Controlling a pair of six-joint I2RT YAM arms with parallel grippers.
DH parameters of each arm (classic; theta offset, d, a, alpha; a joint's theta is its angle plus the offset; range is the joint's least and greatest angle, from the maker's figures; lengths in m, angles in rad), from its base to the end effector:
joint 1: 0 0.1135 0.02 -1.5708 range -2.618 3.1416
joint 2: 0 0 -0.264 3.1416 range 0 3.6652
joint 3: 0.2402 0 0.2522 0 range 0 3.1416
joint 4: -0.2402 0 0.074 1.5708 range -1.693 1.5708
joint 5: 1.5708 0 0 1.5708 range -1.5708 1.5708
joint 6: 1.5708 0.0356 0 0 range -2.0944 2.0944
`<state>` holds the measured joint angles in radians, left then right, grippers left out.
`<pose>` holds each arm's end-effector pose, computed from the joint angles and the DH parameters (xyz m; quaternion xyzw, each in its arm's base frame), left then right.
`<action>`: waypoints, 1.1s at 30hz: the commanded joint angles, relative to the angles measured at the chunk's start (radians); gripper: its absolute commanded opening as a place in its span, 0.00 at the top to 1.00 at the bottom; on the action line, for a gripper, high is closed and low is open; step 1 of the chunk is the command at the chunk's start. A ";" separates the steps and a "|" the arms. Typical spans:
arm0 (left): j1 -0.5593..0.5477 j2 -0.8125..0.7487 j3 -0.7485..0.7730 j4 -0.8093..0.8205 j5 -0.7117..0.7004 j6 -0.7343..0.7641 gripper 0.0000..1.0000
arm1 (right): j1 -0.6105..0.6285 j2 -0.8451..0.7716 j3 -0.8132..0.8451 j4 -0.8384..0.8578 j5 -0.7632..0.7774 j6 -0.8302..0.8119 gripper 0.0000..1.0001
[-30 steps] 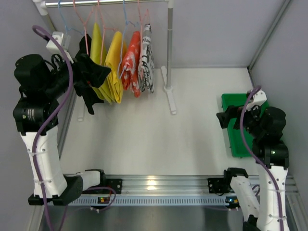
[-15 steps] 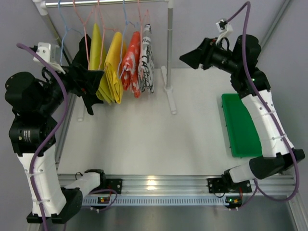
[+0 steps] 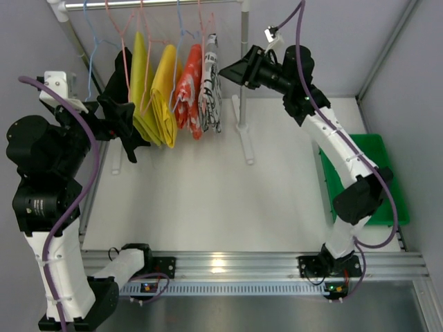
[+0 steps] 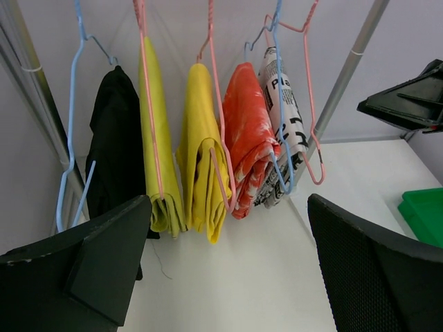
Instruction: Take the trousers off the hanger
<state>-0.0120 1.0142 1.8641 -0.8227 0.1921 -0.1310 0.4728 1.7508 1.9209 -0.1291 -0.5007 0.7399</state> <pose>0.1060 -0.0081 0.5642 0.0273 0.6971 -0.1177 0.7068 0.3516 0.1990 0.4781 -0.0878 0.6887 0.5393 0.4766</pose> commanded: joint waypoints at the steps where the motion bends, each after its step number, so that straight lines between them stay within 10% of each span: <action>1: 0.004 -0.011 0.006 0.028 -0.048 0.018 0.01 | 0.029 0.064 0.082 0.192 0.008 0.079 0.54; 23: 0.004 -0.026 -0.020 0.027 -0.049 -0.010 0.01 | 0.116 0.352 0.282 0.442 0.062 0.232 0.49; 33: 0.004 -0.042 -0.051 0.022 -0.051 -0.013 0.01 | 0.122 0.365 0.294 0.482 0.053 0.361 0.80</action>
<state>-0.0116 0.9798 1.8233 -0.8230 0.1410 -0.1326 0.5732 2.1288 2.1548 0.2497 -0.4458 1.0428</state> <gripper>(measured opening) 0.990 0.263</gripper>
